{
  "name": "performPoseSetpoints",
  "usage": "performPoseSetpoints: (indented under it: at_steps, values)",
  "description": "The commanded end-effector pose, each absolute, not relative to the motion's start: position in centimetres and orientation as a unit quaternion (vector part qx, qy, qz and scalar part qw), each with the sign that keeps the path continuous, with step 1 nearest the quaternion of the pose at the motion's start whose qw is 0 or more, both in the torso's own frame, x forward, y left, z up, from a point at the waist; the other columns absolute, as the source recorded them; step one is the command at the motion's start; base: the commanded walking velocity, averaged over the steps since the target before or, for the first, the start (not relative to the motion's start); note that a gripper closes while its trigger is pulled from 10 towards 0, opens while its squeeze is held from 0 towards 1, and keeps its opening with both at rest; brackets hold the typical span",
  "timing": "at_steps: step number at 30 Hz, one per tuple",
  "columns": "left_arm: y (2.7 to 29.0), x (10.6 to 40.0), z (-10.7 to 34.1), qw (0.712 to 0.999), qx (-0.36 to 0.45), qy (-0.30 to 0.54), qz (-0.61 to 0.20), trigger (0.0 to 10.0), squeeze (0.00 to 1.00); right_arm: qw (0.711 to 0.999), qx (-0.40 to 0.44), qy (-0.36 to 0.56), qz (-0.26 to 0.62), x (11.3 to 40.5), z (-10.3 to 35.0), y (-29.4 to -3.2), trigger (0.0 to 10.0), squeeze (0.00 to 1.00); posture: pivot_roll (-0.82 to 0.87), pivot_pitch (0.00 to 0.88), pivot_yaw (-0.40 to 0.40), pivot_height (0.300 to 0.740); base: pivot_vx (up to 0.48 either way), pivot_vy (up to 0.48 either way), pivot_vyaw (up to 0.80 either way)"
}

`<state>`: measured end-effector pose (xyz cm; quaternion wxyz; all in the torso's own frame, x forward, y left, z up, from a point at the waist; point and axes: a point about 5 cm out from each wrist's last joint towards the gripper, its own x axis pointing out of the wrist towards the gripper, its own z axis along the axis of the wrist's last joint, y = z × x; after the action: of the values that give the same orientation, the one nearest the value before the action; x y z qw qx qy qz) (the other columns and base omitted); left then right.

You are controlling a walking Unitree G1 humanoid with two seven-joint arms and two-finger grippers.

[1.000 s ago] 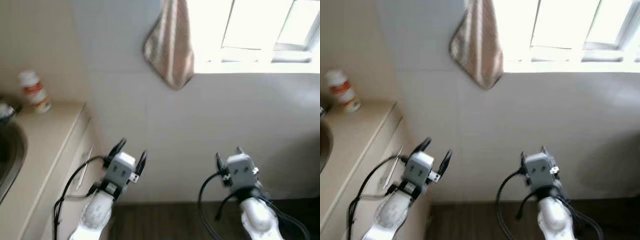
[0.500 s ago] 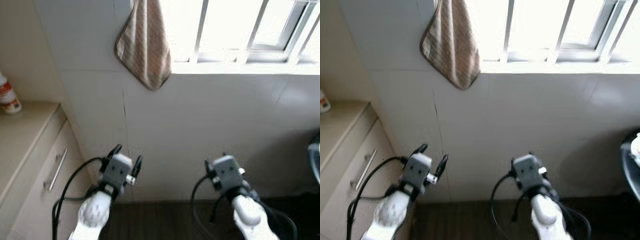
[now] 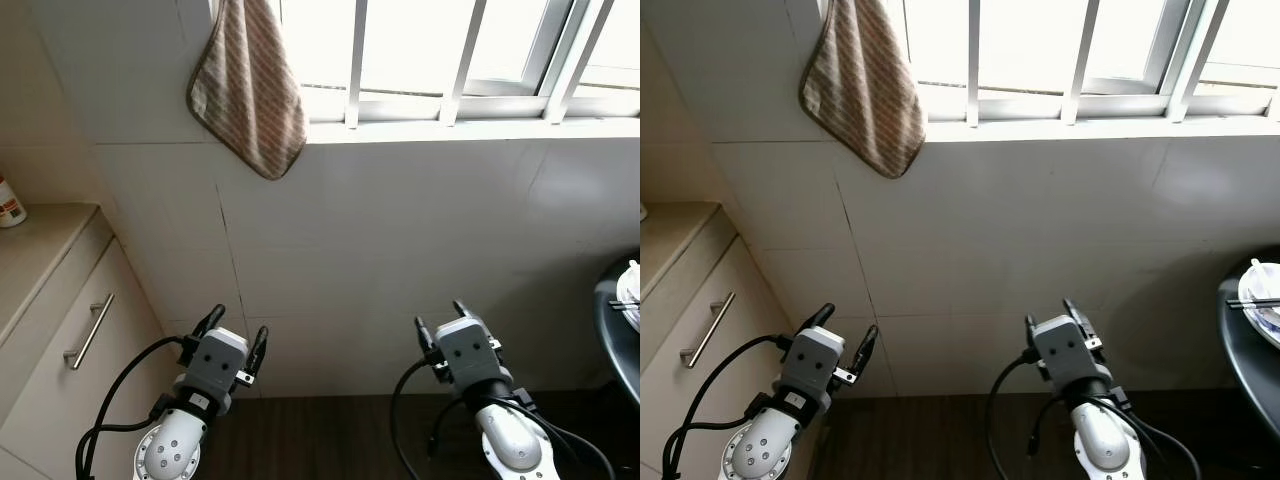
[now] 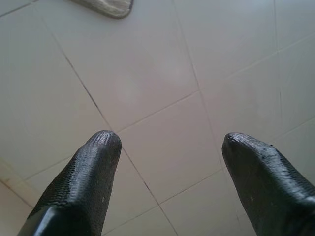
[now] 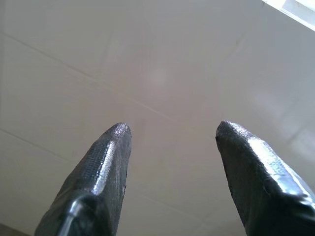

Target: Kitchen organization

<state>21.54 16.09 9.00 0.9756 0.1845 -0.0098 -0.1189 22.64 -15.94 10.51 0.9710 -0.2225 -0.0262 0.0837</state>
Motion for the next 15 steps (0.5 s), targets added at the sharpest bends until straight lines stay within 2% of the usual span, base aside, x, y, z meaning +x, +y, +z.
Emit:
performPoseSetpoints:
  at_steps: [1,3,15]
  values:
    - [16.1,21.6,8.9,0.976,0.178,0.001,-0.123,10.0,0.00,0.967,-0.236,-0.007,0.093,22.3,10.2,-16.3,10.0,0.00,0.00,0.000,0.005,0.740,0.000,0.000,0.00]
    - [16.0,21.6,8.7,0.976,0.178,0.010,-0.127,10.0,0.00,0.965,-0.242,0.032,0.099,22.0,9.0,-16.8,10.0,0.00,0.00,0.000,0.004,0.740,0.000,0.000,0.00]
    - [16.0,21.5,8.7,0.977,0.173,0.012,-0.128,10.0,0.00,0.968,-0.233,0.012,0.095,22.1,9.3,-16.6,10.0,0.00,0.00,0.000,0.006,0.740,0.000,0.000,0.00]
